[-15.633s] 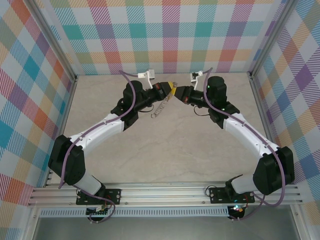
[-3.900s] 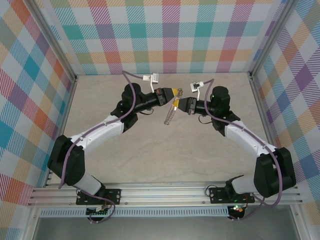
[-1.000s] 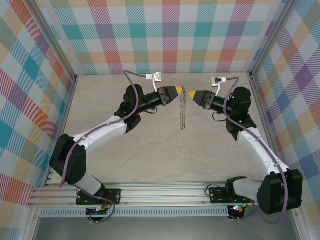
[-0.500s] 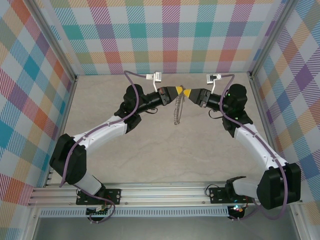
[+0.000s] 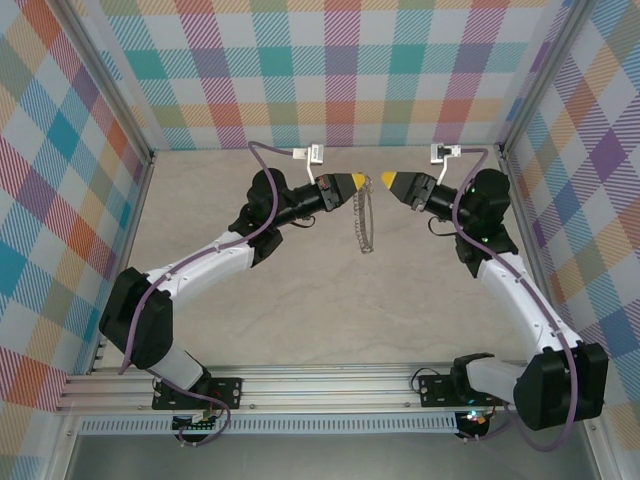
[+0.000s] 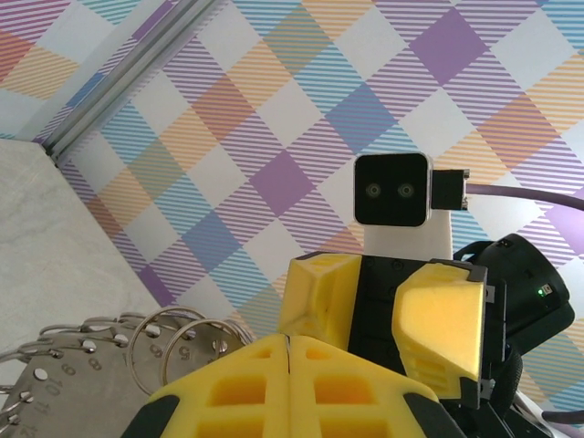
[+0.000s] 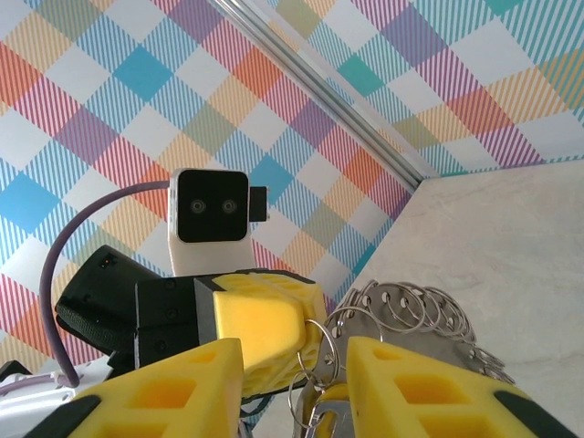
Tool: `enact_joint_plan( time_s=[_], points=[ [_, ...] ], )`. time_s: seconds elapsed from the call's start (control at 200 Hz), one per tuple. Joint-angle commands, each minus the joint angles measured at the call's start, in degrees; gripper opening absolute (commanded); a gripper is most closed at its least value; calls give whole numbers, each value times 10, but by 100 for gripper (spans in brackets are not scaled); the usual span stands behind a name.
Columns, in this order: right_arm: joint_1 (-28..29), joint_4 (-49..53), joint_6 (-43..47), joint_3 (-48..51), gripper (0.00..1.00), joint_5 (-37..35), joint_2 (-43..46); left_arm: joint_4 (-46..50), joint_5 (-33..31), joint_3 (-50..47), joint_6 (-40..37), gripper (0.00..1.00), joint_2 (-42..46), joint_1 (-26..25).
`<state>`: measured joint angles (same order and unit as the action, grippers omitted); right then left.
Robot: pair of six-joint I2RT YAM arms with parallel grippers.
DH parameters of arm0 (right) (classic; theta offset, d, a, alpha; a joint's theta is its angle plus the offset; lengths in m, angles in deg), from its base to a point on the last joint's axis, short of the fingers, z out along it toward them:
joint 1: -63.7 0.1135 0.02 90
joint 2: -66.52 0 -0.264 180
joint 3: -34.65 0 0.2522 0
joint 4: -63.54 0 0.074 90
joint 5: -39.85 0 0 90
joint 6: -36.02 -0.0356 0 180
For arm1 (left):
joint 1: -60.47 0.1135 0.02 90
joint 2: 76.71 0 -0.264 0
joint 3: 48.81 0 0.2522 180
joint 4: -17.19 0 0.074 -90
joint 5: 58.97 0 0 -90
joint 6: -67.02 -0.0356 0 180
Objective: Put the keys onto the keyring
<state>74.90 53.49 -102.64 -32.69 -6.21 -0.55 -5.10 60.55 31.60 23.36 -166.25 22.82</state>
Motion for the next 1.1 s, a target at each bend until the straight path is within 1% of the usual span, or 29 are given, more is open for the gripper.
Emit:
enact_joint_plan(
  time_s=[0.0, 0.28, 0.56, 0.855, 0.915, 0.995, 1.095],
  points=[
    [-1, -19, -6, 3, 31, 6, -13, -35, 11, 19, 2, 0, 12, -8],
    [19, -36, -15, -1, 27, 11, -35, -37, 10, 20, 4, 0, 11, -7],
    [40, -36, -10, -12, 26, 14, -47, -37, 10, 21, 5, 0, 9, -8],
    [49, -41, -12, -14, 22, 12, -57, -37, 9, 23, 5, 0, 9, -9],
    [49, -43, -12, -14, 24, 14, -56, -37, 9, 23, 5, 0, 9, -10],
    [47, -28, 0, -15, 34, 9, -47, -36, 9, 22, 5, 0, 9, -10],
    [40, -4, 16, -15, 35, -2, -28, -34, 9, 23, 5, 0, 11, -10]
  ],
)
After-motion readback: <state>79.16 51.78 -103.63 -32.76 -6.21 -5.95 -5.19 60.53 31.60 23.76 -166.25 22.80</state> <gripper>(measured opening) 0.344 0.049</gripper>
